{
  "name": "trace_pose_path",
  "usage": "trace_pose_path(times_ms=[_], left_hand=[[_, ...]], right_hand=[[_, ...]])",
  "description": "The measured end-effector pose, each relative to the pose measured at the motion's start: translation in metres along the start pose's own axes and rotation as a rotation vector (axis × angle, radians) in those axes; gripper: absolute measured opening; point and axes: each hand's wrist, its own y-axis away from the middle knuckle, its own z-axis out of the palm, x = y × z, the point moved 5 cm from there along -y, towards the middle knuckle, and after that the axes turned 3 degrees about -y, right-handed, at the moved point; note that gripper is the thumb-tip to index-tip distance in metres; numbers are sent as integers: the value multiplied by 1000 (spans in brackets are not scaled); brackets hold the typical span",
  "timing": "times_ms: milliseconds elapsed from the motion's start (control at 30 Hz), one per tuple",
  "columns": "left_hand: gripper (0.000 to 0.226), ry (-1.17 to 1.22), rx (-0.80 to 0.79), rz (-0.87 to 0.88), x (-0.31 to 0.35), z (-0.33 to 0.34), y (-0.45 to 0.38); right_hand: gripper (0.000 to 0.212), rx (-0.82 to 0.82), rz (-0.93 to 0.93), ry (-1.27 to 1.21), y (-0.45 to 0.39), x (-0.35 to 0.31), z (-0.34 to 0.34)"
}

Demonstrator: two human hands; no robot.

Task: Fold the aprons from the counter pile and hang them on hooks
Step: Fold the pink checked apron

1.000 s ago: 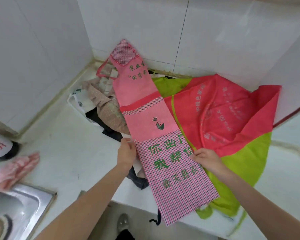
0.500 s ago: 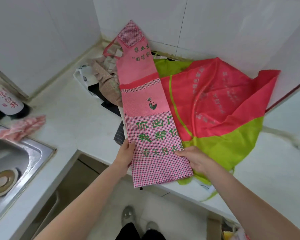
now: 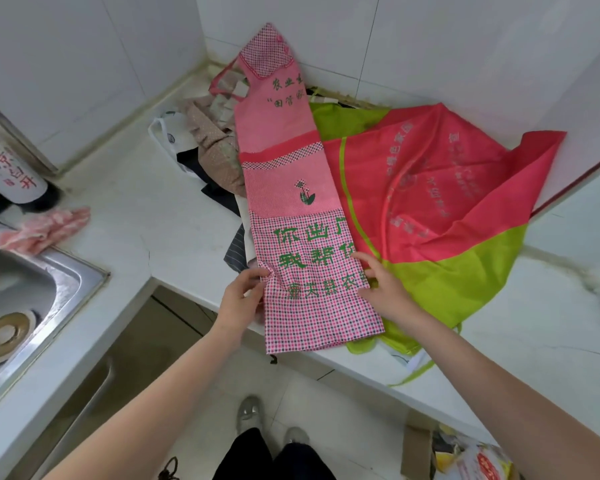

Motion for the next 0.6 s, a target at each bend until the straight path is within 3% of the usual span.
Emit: trace_pose_path(times_ms=[100, 167, 267, 367, 500, 600], left_hand=[[11, -48, -21, 57, 5, -2, 2], [15, -83, -44, 89, 7, -2, 4], [19, -178, -199, 140, 5, 1, 7], [13, -220, -167, 126, 0, -3, 4], [10, -9, -112, -11, -2, -4, 3], [13, 11, -114, -90, -4, -8, 1]], right_hand=[[43, -82, 1, -149, 1, 9, -9], [44, -155, -8, -109, 3, 15, -13], [62, -203, -300, 527, 2, 15, -16], [86, -213, -477, 989, 3, 22, -9], [83, 102, -776, 1182, 6, 8, -5], [67, 31, -976, 1212, 7, -9, 9]])
